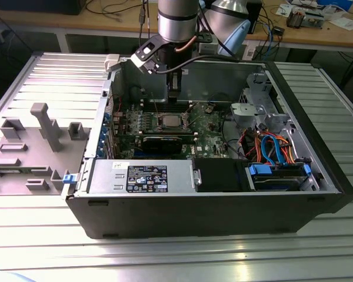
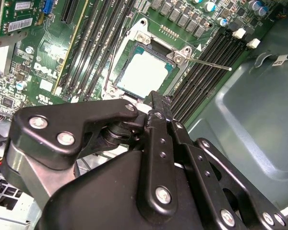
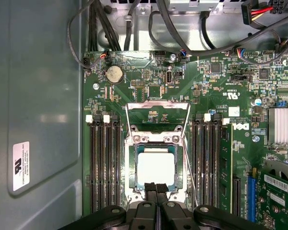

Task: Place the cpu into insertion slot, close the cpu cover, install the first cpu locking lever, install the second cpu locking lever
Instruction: 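Close the cpu cover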

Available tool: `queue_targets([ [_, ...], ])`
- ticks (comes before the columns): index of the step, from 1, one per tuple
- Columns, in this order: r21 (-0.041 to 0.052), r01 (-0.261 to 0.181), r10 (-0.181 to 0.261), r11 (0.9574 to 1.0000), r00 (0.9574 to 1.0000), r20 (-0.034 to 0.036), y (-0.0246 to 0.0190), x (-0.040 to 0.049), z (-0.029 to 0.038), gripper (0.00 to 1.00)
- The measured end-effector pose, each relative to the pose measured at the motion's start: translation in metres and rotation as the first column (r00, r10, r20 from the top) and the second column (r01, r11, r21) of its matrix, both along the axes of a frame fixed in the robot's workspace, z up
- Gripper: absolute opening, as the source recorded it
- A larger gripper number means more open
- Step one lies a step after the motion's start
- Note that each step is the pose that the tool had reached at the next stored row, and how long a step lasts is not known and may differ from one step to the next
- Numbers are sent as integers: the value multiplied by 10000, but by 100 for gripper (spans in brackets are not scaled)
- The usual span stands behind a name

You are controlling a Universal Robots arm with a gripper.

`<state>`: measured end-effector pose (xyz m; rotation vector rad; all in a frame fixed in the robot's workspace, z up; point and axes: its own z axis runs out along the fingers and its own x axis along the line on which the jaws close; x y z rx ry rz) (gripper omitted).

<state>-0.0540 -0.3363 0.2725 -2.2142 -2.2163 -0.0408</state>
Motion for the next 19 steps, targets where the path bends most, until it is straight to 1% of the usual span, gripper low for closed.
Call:
queue_targets([
  [6, 0, 0, 0, 10000, 10000, 0, 0, 0, 9, 11],
  [8, 0, 0, 0, 10000, 10000, 0, 0, 0, 43, 11],
  [19, 0, 0, 0, 10000, 10000, 0, 0, 0, 65, 11],
])
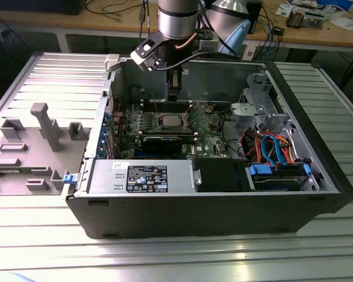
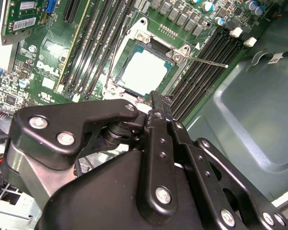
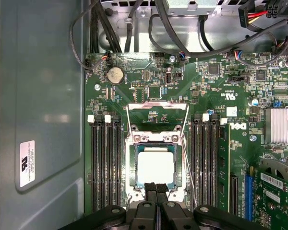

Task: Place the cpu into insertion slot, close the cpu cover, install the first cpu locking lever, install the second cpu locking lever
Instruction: 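Close the cpu cover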

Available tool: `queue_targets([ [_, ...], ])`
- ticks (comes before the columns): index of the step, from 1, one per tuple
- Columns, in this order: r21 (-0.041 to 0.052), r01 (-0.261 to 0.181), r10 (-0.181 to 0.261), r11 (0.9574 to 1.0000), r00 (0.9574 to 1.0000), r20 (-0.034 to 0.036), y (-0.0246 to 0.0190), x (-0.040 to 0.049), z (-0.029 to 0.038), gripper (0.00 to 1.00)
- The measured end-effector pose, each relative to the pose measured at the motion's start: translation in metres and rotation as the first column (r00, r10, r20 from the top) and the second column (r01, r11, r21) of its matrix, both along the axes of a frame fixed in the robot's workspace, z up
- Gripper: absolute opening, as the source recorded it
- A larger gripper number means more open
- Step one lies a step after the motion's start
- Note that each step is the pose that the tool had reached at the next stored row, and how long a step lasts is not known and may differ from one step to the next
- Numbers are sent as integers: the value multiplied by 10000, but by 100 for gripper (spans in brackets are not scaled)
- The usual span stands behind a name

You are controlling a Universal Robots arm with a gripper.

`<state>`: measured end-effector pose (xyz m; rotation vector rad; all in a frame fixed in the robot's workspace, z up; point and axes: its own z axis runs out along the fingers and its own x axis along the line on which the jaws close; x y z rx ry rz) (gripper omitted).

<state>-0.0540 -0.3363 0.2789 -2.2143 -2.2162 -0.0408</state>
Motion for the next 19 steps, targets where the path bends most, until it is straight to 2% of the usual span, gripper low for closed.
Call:
queue_targets([
  [19, 0, 0, 0, 10000, 10000, 0, 0, 0, 27, 11],
])
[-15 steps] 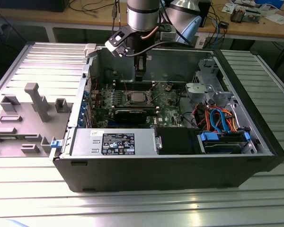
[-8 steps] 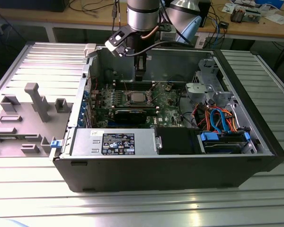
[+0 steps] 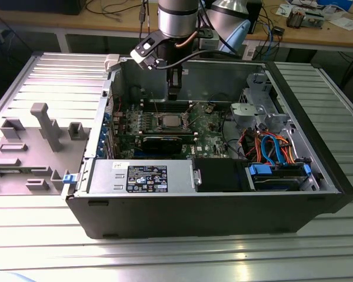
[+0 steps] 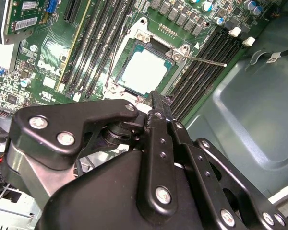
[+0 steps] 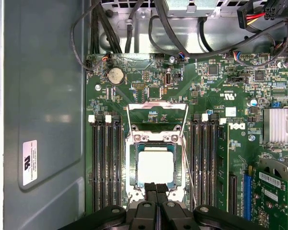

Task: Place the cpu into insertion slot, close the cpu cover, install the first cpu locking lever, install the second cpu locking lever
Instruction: 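Close the cpu cover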

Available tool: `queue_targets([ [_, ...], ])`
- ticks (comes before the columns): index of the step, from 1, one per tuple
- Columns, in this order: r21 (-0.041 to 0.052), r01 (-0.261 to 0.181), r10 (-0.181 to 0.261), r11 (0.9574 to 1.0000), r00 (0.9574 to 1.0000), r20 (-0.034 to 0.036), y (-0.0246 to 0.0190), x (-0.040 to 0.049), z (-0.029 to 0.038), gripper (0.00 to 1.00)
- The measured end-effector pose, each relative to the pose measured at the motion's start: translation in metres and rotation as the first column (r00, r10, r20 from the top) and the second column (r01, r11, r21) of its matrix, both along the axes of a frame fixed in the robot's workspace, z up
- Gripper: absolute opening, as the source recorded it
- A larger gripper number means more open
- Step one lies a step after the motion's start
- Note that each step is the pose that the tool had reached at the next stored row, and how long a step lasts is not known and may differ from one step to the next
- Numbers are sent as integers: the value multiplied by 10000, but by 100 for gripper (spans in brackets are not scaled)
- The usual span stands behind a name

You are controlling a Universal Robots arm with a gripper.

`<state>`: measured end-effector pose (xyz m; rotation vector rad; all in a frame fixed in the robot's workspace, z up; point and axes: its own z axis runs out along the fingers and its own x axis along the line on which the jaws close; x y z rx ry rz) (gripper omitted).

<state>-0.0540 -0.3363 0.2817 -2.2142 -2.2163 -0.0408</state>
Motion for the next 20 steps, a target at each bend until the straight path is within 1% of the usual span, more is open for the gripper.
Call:
queue_targets([
  [9, 0, 1, -1, 10000, 10000, 0, 0, 0, 2, 11],
  [11, 0, 2, -2, 10000, 10000, 0, 0, 15, 3, 11],
  [20, -1, 2, -2, 10000, 10000, 0, 0, 27, 3, 11],
])
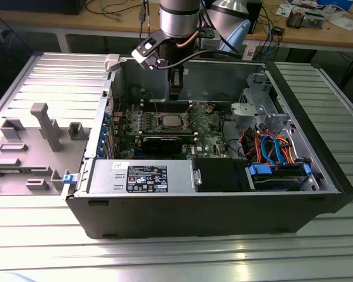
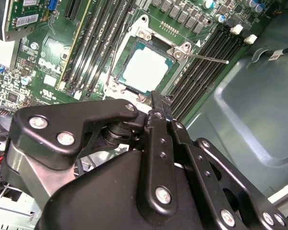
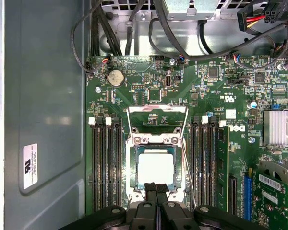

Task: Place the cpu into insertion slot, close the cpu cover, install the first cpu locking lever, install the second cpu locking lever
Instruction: 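Close the cpu cover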

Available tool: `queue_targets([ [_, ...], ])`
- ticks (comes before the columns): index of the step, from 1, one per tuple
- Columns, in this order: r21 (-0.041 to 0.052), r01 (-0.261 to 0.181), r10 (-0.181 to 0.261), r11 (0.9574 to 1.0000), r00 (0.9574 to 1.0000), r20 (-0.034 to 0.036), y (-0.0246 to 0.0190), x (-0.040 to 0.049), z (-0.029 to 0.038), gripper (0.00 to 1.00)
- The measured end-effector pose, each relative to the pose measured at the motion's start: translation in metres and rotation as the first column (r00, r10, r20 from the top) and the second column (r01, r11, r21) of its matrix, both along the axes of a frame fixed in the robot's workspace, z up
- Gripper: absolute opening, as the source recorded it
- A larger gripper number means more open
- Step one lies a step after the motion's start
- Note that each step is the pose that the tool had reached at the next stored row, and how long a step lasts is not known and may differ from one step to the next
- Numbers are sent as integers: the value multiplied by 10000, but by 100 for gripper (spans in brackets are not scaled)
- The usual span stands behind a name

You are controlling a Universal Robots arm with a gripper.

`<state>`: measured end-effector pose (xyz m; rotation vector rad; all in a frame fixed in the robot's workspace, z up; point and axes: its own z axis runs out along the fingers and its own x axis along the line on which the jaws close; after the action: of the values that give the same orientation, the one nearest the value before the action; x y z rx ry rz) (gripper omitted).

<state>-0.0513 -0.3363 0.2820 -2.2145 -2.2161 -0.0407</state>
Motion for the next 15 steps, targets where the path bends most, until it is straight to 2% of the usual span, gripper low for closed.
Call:
queue_targets([
  [5, 2, -1, 1, 10000, 10000, 1, 1, 8, 4, 11],
  [15, 0, -1, 1, 10000, 10000, 0, 0, 7, 55, 11],
])
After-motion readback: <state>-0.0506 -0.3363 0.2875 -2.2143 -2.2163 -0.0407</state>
